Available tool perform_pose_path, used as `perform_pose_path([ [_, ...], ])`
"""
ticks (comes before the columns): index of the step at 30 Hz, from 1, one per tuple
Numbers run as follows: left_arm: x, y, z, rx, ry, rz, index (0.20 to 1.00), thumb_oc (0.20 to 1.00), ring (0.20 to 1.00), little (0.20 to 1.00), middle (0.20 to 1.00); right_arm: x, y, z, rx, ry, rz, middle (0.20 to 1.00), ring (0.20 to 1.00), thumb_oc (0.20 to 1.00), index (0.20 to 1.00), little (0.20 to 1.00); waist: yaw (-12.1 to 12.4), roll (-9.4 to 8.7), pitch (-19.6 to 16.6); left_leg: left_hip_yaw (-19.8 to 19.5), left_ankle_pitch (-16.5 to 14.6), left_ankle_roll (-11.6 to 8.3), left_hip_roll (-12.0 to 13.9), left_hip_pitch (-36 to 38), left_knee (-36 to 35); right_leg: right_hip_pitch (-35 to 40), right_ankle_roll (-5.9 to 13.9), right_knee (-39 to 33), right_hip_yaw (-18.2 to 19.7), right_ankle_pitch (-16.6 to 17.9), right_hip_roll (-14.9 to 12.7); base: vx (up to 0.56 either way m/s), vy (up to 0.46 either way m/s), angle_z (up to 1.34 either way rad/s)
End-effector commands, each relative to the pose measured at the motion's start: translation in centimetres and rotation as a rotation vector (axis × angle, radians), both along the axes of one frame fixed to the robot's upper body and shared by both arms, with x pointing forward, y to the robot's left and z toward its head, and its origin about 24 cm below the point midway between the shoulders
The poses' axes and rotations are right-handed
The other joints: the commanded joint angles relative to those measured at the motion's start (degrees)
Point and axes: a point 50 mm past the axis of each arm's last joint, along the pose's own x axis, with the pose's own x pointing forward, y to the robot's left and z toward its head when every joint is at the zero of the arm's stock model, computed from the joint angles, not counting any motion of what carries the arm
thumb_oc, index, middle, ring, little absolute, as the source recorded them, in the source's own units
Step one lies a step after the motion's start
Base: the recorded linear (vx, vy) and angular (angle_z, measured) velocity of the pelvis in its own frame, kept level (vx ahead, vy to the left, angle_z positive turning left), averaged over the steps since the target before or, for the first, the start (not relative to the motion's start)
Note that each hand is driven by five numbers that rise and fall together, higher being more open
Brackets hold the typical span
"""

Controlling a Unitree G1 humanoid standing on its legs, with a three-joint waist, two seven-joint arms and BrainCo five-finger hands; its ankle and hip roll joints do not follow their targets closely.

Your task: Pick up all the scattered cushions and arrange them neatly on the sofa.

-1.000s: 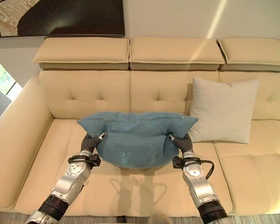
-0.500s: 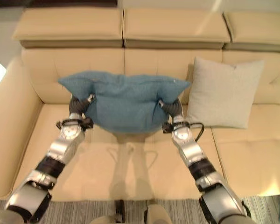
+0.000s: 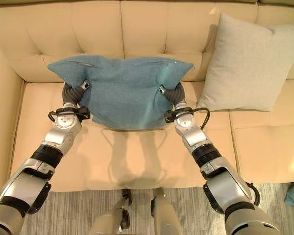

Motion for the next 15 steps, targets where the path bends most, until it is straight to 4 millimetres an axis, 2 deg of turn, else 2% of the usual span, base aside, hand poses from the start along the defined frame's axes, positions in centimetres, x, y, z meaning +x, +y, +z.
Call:
perform_pose_path([
  [1, 1.0, -1.7, 4.0, 0.044, -0.122, -0.075, 0.200, 0.200, 0.200, 0.200, 0.200, 0.7, 1.5, 2.8, -0.054, -0.088, 0.042, 0.200, 0.200, 0.200, 0.200, 0.200, 0.7, -0.56, -2.1, 0.5, 1.8, -6.22, 2.2, -3.8, 2.9, 1.5, 7.51, 0.6, 1.2, -1.2, -3.1, 0.00, 0.000, 0.00],
  [6, 2.0, -3.4, 6.2, 0.164, -0.137, -0.090, 0.200, 0.200, 0.200, 0.200, 0.200, 1.8, 0.3, 3.9, -0.118, -0.090, -0.044, 0.200, 0.200, 0.200, 0.200, 0.200, 0.6, -0.37, -1.7, -0.3, 2.0, -6.40, 2.2, -5.0, 3.1, 0.6, 7.74, 0.4, 0.7, -1.0, -3.1, 0.01, -0.019, 0.04],
  [7, 2.1, -3.4, 6.7, 0.181, -0.143, -0.083, 0.282, 0.282, 0.282, 0.282, 0.282, 1.9, 0.2, 4.2, -0.133, -0.097, -0.058, 0.746, 0.746, 0.746, 0.746, 0.746, 0.6, -0.35, -1.7, -0.3, 2.1, -6.41, 2.3, -4.9, 2.9, 0.5, 7.78, 0.4, 0.6, -1.0, -3.1, 0.01, -0.027, 0.06],
  [8, 2.2, -3.6, 7.4, 0.197, -0.159, -0.070, 0.925, 0.925, 0.925, 0.925, 0.925, 2.1, 0.1, 4.5, -0.140, -0.104, -0.075, 1.000, 1.000, 1.000, 1.000, 1.000, 0.7, -0.27, -1.7, -0.4, 2.2, -6.44, 2.2, -4.9, 2.7, 0.4, 7.82, 0.4, 0.7, -0.9, -3.1, -0.01, -0.010, 0.06],
  [9, 2.3, -3.6, 8.6, 0.207, -0.185, -0.052, 1.000, 1.000, 1.000, 1.000, 1.000, 2.2, 0.1, 5.5, -0.174, -0.134, -0.094, 1.000, 1.000, 1.000, 1.000, 1.000, 0.8, -0.15, -1.6, -0.6, 2.4, -6.52, 2.2, -4.9, 2.3, 0.0, 7.88, 0.4, 0.5, -0.7, -3.1, -0.01, -0.002, 0.05],
  [11, 2.3, -3.6, 10.3, 0.212, -0.233, -0.034, 1.000, 1.000, 1.000, 1.000, 1.000, 2.5, -0.4, 6.6, -0.250, -0.165, -0.154, 1.000, 1.000, 1.000, 1.000, 1.000, 1.0, 0.13, -1.6, -0.7, 2.7, -6.67, 2.2, -4.8, 1.7, -0.3, 8.06, 0.4, 0.3, -0.7, -3.0, 0.00, -0.002, 0.02],
  [12, 2.3, -3.6, 10.3, 0.212, -0.233, -0.034, 1.000, 1.000, 1.000, 1.000, 1.000, 2.5, -0.4, 6.6, -0.250, -0.165, -0.154, 1.000, 1.000, 1.000, 1.000, 1.000, 1.0, 0.13, -1.6, -0.7, 2.7, -6.67, 2.2, -4.7, 1.7, -0.2, 8.06, 0.4, 0.3, -0.7, -3.0, 0.00, 0.000, 0.00],
  [15, 2.4, -3.2, 11.3, 0.233, -0.251, 0.003, 1.000, 1.000, 1.000, 1.000, 1.000, 3.0, -2.3, 7.3, -0.332, -0.160, -0.260, 1.000, 1.000, 1.000, 1.000, 1.000, 1.1, 0.50, -1.5, -1.1, 3.0, -6.86, 2.1, -4.4, 1.1, -0.1, 8.09, 0.4, 0.1, -0.8, -3.1, 0.00, -0.009, 0.04],
])
